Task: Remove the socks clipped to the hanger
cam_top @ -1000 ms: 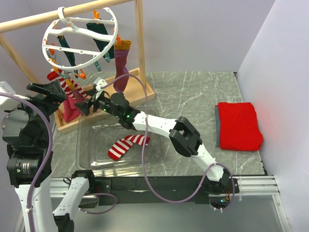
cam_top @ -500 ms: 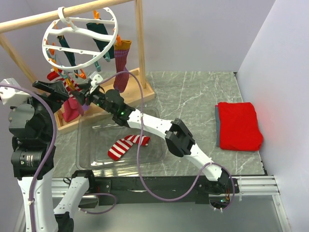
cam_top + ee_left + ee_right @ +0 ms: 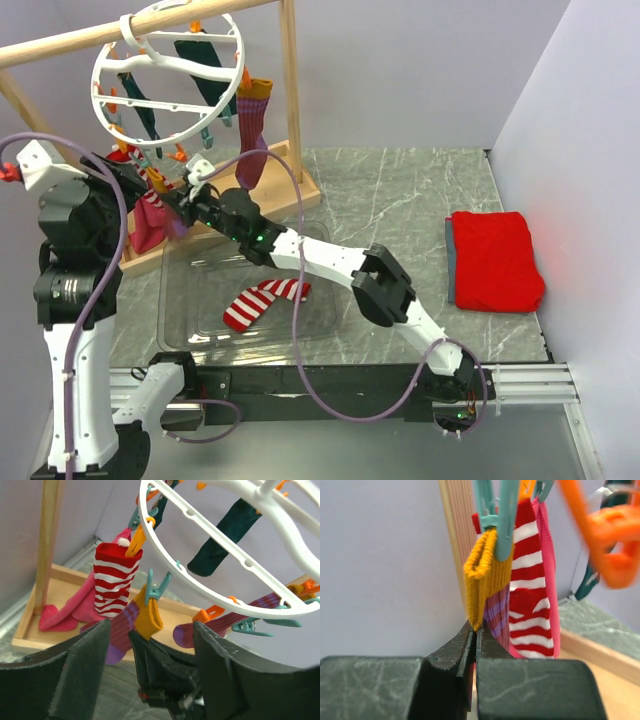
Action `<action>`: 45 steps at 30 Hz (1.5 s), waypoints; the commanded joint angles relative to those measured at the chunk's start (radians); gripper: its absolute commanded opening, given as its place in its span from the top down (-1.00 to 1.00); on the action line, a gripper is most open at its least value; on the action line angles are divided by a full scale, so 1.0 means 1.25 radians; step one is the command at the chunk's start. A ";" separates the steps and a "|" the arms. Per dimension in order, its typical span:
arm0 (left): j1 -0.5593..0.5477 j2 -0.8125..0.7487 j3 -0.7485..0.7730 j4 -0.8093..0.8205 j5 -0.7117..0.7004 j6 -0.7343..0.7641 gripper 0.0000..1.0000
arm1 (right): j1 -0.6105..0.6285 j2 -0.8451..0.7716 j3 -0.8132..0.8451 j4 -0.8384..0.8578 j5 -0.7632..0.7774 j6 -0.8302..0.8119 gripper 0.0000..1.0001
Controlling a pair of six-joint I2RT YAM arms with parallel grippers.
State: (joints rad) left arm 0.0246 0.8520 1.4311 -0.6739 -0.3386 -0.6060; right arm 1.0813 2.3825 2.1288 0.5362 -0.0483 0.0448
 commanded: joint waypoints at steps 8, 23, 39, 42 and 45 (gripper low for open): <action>0.013 0.100 0.057 -0.019 0.090 0.011 -0.43 | 0.007 -0.181 -0.114 -0.015 -0.037 0.012 1.00; 0.064 0.186 0.074 0.030 0.121 0.009 -0.34 | 0.009 -0.220 -0.154 -0.007 -0.051 0.010 1.00; 0.064 0.187 0.009 0.150 0.178 0.029 -0.06 | 0.012 -0.246 -0.181 0.001 -0.055 0.014 1.00; 0.064 0.182 -0.001 0.157 0.178 0.036 0.17 | 0.015 -0.254 -0.195 0.002 -0.052 0.010 1.00; 0.064 0.182 -0.001 0.162 0.178 0.038 0.34 | 0.019 -0.262 -0.205 0.003 -0.049 0.007 1.00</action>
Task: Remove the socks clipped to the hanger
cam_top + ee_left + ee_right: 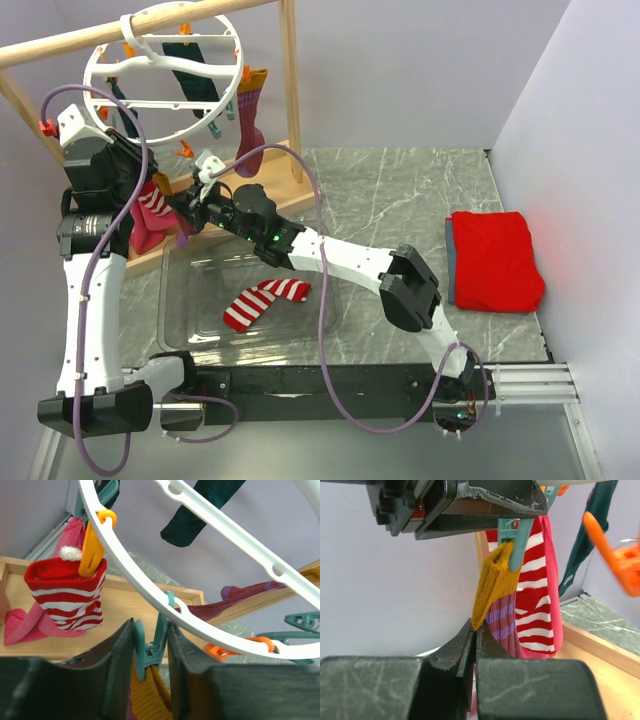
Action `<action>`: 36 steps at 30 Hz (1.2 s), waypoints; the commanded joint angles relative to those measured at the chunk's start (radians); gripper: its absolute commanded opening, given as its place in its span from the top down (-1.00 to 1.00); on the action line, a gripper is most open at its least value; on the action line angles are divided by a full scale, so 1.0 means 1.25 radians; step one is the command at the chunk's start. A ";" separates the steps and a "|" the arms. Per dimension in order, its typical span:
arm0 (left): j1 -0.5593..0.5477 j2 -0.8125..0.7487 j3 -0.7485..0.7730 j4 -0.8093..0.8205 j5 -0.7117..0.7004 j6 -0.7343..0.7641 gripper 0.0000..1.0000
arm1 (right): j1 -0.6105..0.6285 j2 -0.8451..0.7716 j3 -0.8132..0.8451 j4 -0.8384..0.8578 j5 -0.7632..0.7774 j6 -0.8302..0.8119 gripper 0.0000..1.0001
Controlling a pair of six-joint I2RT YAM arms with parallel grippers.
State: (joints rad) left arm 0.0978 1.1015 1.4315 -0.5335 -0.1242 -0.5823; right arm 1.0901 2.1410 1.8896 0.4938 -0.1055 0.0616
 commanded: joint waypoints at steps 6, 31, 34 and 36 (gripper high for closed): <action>0.005 -0.026 -0.004 0.051 -0.007 0.025 0.95 | 0.016 -0.100 -0.046 0.026 0.012 -0.006 1.00; 0.005 -0.071 -0.039 0.055 0.013 0.024 0.80 | 0.128 -0.383 -0.456 0.094 0.083 0.091 1.00; 0.005 -0.068 -0.032 0.045 0.012 0.027 0.79 | 0.156 -0.335 -0.426 0.133 0.082 0.100 1.00; 0.005 -0.066 -0.028 0.043 0.007 0.033 0.78 | 0.170 -0.308 -0.412 0.169 0.078 0.116 1.00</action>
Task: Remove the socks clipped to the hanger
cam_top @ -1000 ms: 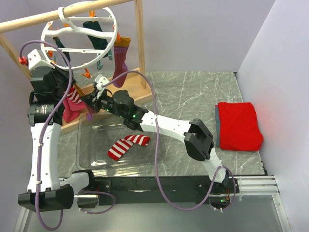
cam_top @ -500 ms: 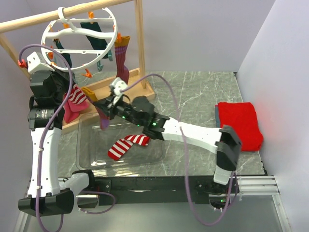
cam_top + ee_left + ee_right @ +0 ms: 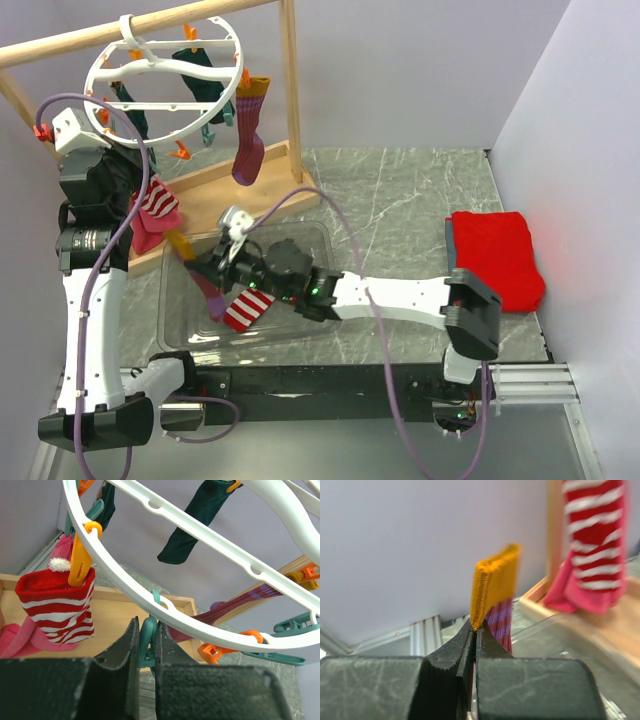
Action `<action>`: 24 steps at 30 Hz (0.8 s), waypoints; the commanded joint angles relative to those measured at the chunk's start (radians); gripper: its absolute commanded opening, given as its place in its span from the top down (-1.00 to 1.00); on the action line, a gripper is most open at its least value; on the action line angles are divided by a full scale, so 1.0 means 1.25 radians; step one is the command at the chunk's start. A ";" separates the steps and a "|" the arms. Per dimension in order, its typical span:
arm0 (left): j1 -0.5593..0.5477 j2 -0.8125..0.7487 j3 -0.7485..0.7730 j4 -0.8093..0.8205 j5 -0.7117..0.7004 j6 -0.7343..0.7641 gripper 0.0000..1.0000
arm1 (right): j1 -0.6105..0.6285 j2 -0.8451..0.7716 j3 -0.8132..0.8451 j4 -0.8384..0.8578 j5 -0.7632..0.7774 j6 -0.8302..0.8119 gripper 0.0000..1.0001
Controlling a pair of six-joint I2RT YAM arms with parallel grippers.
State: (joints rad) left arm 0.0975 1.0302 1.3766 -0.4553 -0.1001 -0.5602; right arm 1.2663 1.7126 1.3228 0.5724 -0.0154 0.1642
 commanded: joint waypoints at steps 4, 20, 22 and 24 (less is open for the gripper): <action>0.005 -0.013 0.013 -0.019 -0.014 0.015 0.75 | 0.030 0.046 0.003 0.194 0.038 0.086 1.00; 0.005 -0.019 -0.009 -0.014 0.002 0.024 0.69 | -0.048 -0.026 -0.426 0.358 0.184 0.118 1.00; 0.005 -0.022 -0.008 -0.015 -0.001 0.025 0.68 | -0.048 -0.045 -0.451 0.358 0.198 0.110 1.00; 0.005 -0.023 -0.011 -0.013 0.000 0.025 0.68 | -0.048 -0.053 -0.476 0.353 0.221 0.105 1.00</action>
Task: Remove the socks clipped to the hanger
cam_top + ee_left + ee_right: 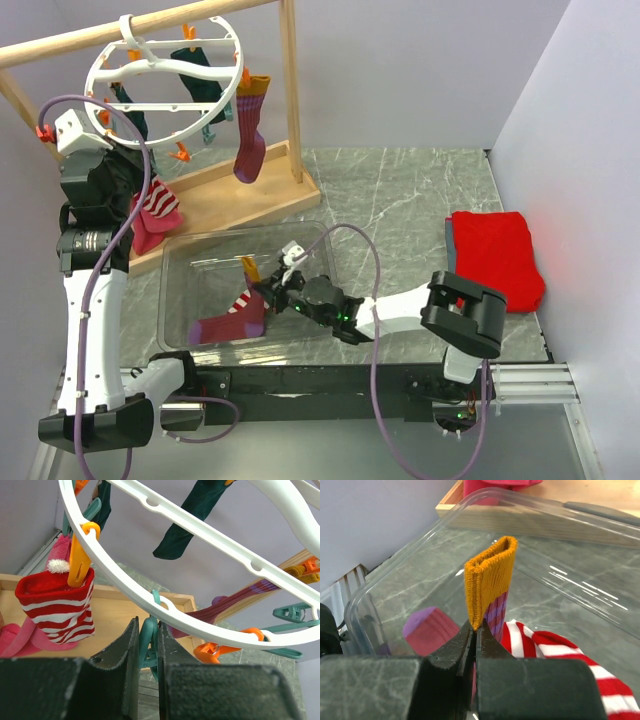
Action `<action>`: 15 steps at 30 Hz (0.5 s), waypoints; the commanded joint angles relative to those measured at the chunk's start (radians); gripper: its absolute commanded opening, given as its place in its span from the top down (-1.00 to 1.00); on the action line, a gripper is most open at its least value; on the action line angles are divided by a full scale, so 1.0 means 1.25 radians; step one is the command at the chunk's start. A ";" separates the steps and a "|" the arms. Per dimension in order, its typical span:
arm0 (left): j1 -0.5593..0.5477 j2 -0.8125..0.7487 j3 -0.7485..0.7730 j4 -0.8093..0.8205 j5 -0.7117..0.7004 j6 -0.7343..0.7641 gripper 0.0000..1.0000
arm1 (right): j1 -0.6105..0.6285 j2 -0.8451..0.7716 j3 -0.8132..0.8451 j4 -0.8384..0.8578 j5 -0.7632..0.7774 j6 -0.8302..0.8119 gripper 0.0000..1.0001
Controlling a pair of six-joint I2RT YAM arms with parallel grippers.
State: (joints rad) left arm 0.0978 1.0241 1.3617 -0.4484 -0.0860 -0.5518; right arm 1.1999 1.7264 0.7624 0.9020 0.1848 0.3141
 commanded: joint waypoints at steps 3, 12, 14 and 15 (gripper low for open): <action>0.005 -0.019 -0.009 -0.012 0.001 0.011 0.67 | 0.005 -0.077 -0.044 0.063 0.100 -0.017 1.00; 0.005 -0.020 -0.019 -0.022 -0.010 0.014 0.17 | 0.014 -0.154 -0.070 -0.118 0.208 0.081 0.27; 0.005 -0.026 -0.023 -0.025 -0.015 0.014 -0.06 | 0.021 -0.188 -0.077 -0.174 0.220 0.073 -0.06; 0.005 -0.034 -0.023 -0.028 -0.017 0.013 -0.15 | 0.022 -0.228 -0.079 -0.196 0.231 0.062 -0.16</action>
State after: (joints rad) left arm 0.0990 1.0157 1.3449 -0.4538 -0.0898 -0.5400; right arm 1.2079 1.5917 0.6758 0.7521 0.3843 0.3836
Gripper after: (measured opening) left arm 0.502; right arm 0.484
